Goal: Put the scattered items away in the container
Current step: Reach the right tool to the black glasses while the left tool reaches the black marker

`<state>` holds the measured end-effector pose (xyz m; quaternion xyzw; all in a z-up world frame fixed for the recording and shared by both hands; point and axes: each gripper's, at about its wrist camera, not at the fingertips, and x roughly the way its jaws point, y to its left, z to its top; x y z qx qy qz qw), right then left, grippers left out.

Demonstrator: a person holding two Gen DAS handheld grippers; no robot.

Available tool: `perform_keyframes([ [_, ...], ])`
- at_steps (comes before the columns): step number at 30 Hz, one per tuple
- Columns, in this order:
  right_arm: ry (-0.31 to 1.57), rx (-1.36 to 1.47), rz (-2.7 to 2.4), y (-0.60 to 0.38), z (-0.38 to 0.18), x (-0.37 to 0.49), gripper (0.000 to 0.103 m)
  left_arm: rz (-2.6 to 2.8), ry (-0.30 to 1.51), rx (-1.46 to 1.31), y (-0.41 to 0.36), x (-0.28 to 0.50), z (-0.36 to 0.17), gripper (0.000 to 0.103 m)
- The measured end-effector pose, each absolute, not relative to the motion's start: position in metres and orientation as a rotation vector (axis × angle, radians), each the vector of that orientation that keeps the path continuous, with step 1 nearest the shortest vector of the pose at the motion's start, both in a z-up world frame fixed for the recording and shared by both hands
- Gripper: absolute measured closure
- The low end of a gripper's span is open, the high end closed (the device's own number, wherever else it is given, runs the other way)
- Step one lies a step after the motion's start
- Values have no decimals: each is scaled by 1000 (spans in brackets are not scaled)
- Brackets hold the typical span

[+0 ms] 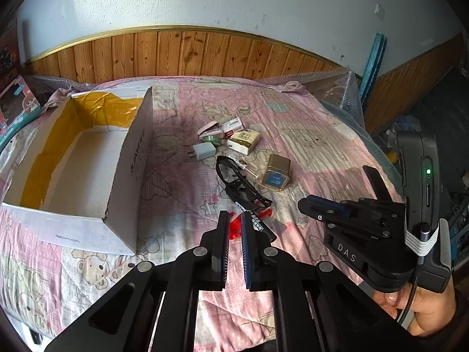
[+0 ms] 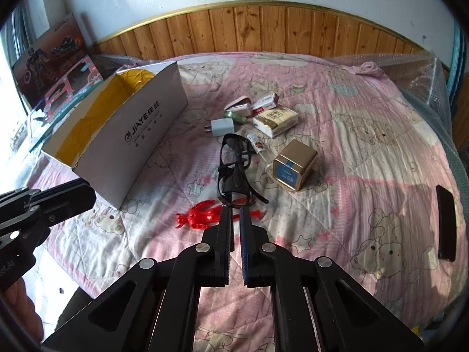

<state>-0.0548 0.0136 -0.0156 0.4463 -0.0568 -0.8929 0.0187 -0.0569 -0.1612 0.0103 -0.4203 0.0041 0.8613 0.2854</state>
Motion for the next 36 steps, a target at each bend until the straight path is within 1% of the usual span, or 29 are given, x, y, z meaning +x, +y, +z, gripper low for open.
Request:
perform_keyframes([
  [4, -234, 1397, -2745, 23, -24, -59, 98, 2267, -6, -1162, -156, -62, -4, 103],
  [8, -264, 1389, -2724, 27, -28, -66, 98, 2234, -21, -1204, -149, -70, -15, 103],
  [10, -284, 1372, -2715, 29, -29, -69, 94, 2227, -11, -1218, -144, -73, -19, 103],
  [11, -298, 1369, -2704, 31, -30, -72, 94, 2224, -9, -1226, -141, -75, -21, 103],
  [12, -312, 1368, -2696, 33, -32, -74, 92, 2214, -5, -1232, -139, -77, -23, 102],
  [13, -322, 1368, -2689, 34, -33, -77, 80, 2218, 2, -1245, -136, -80, -25, 102],
  [14, -331, 1369, -2680, 35, -36, -81, 73, 2220, 9, -1260, -134, -84, -27, 101],
  [15, -345, 1372, -2673, 37, -38, -84, 65, 2218, 23, -1272, -131, -88, -30, 98],
  [16, -361, 1378, -2660, 38, -41, -88, 63, 2235, 47, -1284, -129, -91, -32, 89],
  [17, -376, 1389, -2639, 39, -45, -93, 63, 2255, 74, -1288, -127, -95, -34, 83],
  [18, -390, 1400, -2623, 40, -49, -98, 63, 2275, 100, -1288, -126, -98, -35, 69],
  [19, -400, 1410, -2607, 40, -52, -102, 62, 2296, 122, -1289, -126, -101, -37, 59],
  [22, -418, 1442, -2563, 39, -62, -117, 60, 2320, 166, -1293, -125, -109, -42, 56],
  [26, -439, 1471, -2530, 40, -70, -135, 58, 2318, 192, -1320, -123, -119, -51, 56],
  [31, -424, 1518, -2502, 42, -81, -157, 56, 2288, 175, -1358, -120, -130, -63, 56],
  [36, -404, 1603, -2467, 43, -103, -184, 55, 2242, 109, -1386, -123, -139, -75, 56],
])
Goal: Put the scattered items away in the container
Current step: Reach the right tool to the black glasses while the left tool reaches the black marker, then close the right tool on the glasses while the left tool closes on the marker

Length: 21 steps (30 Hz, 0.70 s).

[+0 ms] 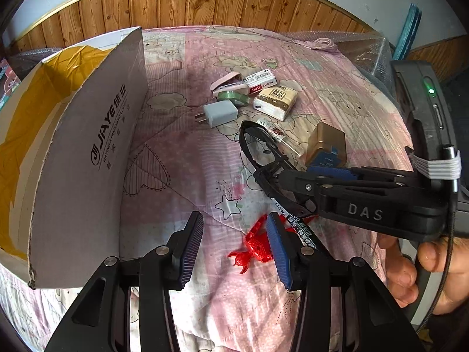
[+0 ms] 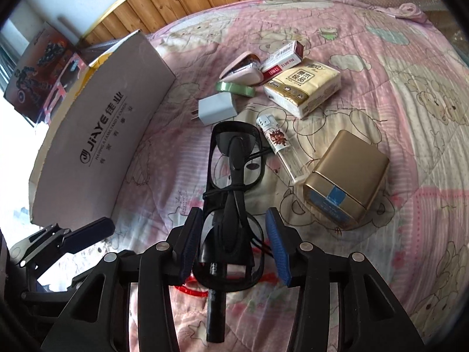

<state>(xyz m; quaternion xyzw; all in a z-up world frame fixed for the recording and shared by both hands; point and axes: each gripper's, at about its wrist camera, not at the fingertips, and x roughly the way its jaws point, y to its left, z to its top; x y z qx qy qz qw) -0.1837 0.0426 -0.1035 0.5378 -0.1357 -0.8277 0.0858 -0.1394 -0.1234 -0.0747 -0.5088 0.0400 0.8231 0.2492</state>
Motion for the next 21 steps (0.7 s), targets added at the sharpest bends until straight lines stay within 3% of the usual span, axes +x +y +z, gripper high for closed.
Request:
perform_keyframes([
  [7, -425, 1616, -2419, 44, -119, -208, 55, 2148, -8, -1389, -124, -146, -85, 56],
  [13, -362, 1588, -2372, 37, -122, -225, 56, 2031, 29, -1394, -108, -138, -101, 56],
  [14, -342, 1583, -2370, 36, -122, -227, 58, 2018, 36, -1408, -105, -138, -105, 56],
  [16, -334, 1570, -2354, 35, -120, -230, 81, 1999, 31, -1445, -102, -140, -115, 56],
  [21, -324, 1572, -2357, 38, -119, -234, 85, 1988, -1, -1473, -95, -148, -126, 56],
])
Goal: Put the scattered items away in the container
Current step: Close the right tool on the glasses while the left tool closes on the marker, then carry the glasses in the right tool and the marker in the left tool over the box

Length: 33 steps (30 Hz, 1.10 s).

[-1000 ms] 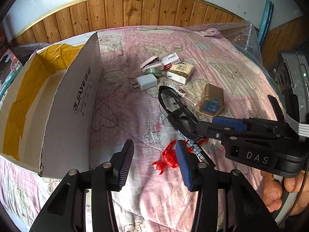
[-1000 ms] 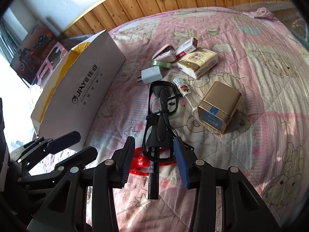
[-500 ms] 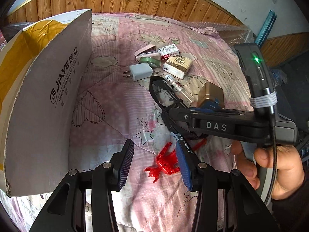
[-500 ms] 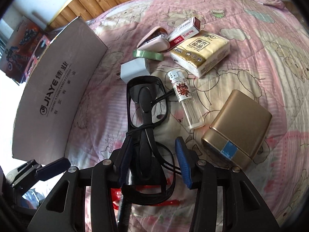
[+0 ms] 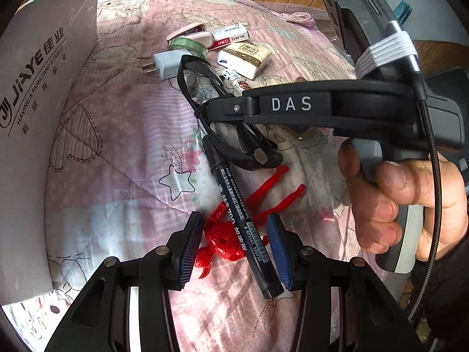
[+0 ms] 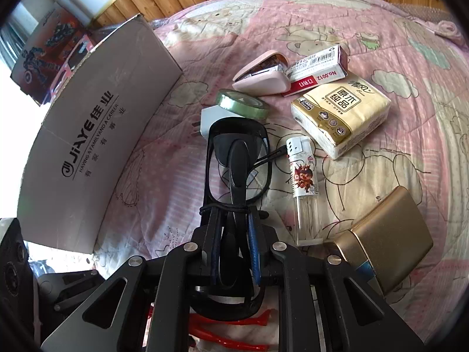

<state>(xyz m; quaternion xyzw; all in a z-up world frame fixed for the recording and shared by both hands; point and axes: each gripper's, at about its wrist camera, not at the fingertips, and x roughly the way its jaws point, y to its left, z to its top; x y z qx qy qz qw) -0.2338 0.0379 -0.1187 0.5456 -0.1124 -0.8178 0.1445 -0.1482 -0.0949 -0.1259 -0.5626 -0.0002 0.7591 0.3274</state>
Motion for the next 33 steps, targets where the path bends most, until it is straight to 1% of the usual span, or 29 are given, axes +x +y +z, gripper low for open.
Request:
perform_keyframes([
  [2, -336, 1575, -2348, 38, -120, -237, 85, 1997, 20, -1466, -88, -152, -129, 56],
  [3, -342, 1576, -2341, 38, -120, -239, 83, 2003, 23, -1467, -85, -154, -130, 56],
  [4, -352, 1579, -2333, 38, -122, -241, 82, 2003, 15, -1462, -84, -156, -130, 60],
  [5, -356, 1580, -2331, 38, -123, -244, 80, 2004, 20, -1459, -82, -159, -130, 67],
  [6, -349, 1577, -2339, 37, -124, -247, 77, 2003, 21, -1460, -82, -162, -131, 71],
  [8, -358, 1555, -2348, 38, -127, -252, 75, 1996, -18, -1472, -85, -168, -132, 75],
  [9, -380, 1546, -2343, 39, -128, -255, 78, 2006, -9, -1482, -86, -171, -133, 81],
  [11, -421, 1537, -2329, 42, -129, -259, 81, 1999, -25, -1483, -88, -175, -134, 82],
  [12, -442, 1525, -2329, 45, -128, -259, 86, 1998, -32, -1486, -88, -177, -135, 84],
  [14, -486, 1508, -2335, 50, -123, -256, 87, 2002, -9, -1486, -88, -177, -134, 89],
  [18, -588, 1480, -2339, 63, -113, -246, 87, 1998, -16, -1484, -90, -175, -130, 89],
  [23, -660, 1449, -2355, 71, -103, -228, 87, 2008, 2, -1481, -93, -168, -124, 89],
  [27, -674, 1429, -2385, 72, -93, -213, 87, 2061, 55, -1469, -96, -161, -114, 89],
  [33, -620, 1419, -2435, 69, -81, -193, 87, 2137, 109, -1420, -99, -153, -98, 89],
])
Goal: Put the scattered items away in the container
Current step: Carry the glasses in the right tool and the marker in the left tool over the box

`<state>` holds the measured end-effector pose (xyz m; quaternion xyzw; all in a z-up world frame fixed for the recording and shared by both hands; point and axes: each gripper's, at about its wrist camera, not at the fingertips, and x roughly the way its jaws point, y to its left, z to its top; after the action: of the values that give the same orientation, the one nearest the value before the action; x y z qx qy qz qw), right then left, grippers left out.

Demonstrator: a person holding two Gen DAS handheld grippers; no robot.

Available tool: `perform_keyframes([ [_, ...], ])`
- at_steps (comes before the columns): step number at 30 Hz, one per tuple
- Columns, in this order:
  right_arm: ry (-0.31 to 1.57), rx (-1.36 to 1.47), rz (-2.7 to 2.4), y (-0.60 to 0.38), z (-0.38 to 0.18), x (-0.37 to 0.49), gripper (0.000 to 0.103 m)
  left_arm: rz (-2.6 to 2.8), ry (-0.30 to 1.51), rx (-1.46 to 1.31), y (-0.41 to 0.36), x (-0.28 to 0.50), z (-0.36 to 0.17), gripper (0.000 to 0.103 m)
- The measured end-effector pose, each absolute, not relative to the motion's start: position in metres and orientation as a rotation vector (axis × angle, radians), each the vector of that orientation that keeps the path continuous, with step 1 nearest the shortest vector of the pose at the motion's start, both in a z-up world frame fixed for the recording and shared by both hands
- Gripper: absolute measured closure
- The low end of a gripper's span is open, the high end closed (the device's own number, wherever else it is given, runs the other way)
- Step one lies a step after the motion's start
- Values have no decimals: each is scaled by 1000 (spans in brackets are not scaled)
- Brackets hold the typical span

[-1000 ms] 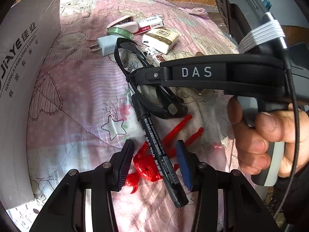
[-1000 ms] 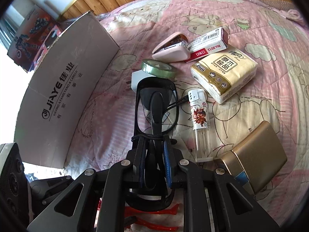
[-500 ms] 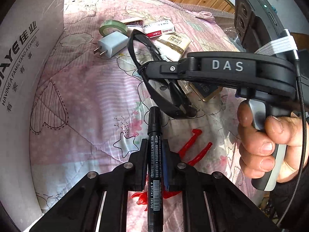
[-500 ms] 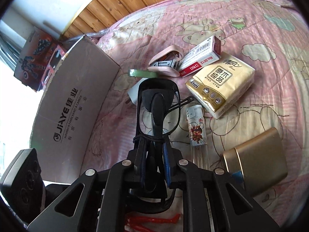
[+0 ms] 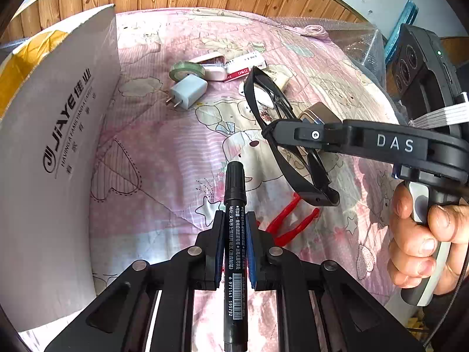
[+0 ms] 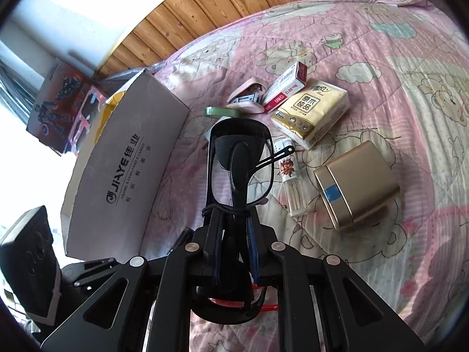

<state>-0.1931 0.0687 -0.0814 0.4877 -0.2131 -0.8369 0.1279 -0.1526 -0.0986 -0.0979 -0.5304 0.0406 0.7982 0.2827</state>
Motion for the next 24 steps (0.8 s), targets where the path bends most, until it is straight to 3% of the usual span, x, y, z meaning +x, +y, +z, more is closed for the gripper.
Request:
perform_keyframes([
  [11, -593, 1342, -2544, 70, -37, -167, 87, 2206, 32, -1345, -132, -131, -63, 89],
  [24, -320, 1284, -2503, -11, -3, -158, 87, 2493, 38, -1191, -181, -132, 20, 89],
])
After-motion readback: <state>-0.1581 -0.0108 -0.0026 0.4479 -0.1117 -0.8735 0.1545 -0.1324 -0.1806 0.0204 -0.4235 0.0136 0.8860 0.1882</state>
